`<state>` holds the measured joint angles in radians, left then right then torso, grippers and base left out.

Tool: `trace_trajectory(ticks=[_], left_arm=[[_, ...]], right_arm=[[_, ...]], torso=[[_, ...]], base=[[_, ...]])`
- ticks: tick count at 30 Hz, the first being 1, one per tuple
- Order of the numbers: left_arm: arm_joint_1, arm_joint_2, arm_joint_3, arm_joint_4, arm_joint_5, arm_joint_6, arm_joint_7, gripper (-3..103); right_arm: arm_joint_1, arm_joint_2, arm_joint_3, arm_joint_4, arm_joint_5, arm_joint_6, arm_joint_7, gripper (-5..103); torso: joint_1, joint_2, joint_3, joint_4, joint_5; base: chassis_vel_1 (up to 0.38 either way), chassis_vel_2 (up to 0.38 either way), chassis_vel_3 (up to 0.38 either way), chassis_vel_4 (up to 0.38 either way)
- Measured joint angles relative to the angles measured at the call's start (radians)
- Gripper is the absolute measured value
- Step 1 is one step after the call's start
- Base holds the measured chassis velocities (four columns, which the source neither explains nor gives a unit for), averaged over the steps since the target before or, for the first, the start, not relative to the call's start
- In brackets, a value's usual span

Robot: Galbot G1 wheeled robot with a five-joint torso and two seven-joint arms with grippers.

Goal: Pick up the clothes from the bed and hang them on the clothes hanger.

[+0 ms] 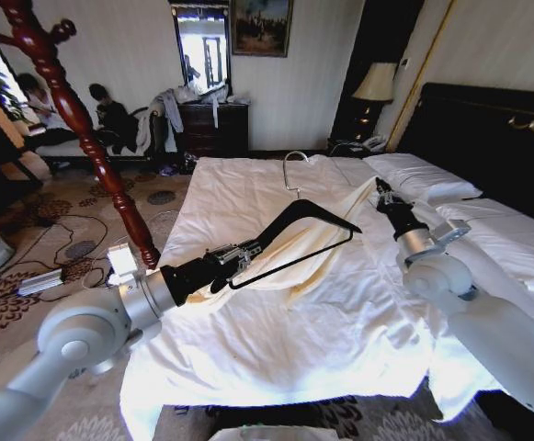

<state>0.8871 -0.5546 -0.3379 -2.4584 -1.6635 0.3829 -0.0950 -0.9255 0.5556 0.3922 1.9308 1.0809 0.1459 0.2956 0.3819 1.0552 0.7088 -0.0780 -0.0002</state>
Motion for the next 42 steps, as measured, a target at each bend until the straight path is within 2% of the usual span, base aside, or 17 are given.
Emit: trace_trajectory(ticks=[5, 8, 14, 24, 30, 34, 42], left_arm=[[-0.018, -0.02, 0.004, 0.03, 0.03, 0.002, 0.005, 17], [-0.001, -0.03, -0.008, 0.048, 0.039, 0.006, 0.015, 17], [0.022, -0.022, 0.001, 0.062, 0.059, 0.011, 0.032, 17], [0.012, -0.023, 0.043, 0.092, 0.085, 0.007, 0.037, 17], [-0.079, -0.046, 0.181, 0.13, 0.112, -0.003, 0.038, 17], [-0.125, -0.048, 0.222, 0.156, 0.136, -0.009, 0.04, 17], [-0.163, -0.048, 0.214, 0.232, 0.15, -0.016, 0.045, 17]], right_arm=[[-0.006, 0.016, 0.005, -0.004, -0.011, -0.02, 0.031, 0], [-0.017, 0.034, 0.005, -0.02, -0.019, -0.066, 0.094, 0], [-0.005, 0.047, 0.007, -0.019, 0.019, -0.088, 0.126, 0], [0.001, 0.036, 0.021, 0.01, 0.023, -0.079, 0.105, 0], [0.006, 0.027, 0.018, 0.066, 0.05, -0.015, 0.037, 0], [0.005, 0.022, 0.017, 0.082, 0.048, -0.006, 0.018, 0], [0.001, 0.017, 0.012, 0.077, 0.009, -0.004, -0.004, 0]], torso=[[0.0, 0.0, 0.0, 0.0001, 0.0], [0.0, 0.0, 0.0, 0.0001, 0.0001], [0.0, 0.0, 0.0, 0.0001, 0.0002], [0.0, 0.0, 0.0, 0.0002, 0.0001], [0.0, 0.0, 0.0, 0.0, 0.0], [0.0, 0.0, 0.0, -0.0001, 0.0001], [0.0, 0.0, 0.0, 0.0001, 0.0001]], base=[[0.0, 0.0, 0.0, 0.0], [0.0, 0.0, 0.0, 0.0], [0.0, 0.0, 0.0, 0.0], [0.0, 0.0, 0.0, 0.0], [0.0, 0.0, 0.0, 0.0], [0.0, 0.0, 0.0, 0.0], [0.0, 0.0, 0.0, 0.0]])
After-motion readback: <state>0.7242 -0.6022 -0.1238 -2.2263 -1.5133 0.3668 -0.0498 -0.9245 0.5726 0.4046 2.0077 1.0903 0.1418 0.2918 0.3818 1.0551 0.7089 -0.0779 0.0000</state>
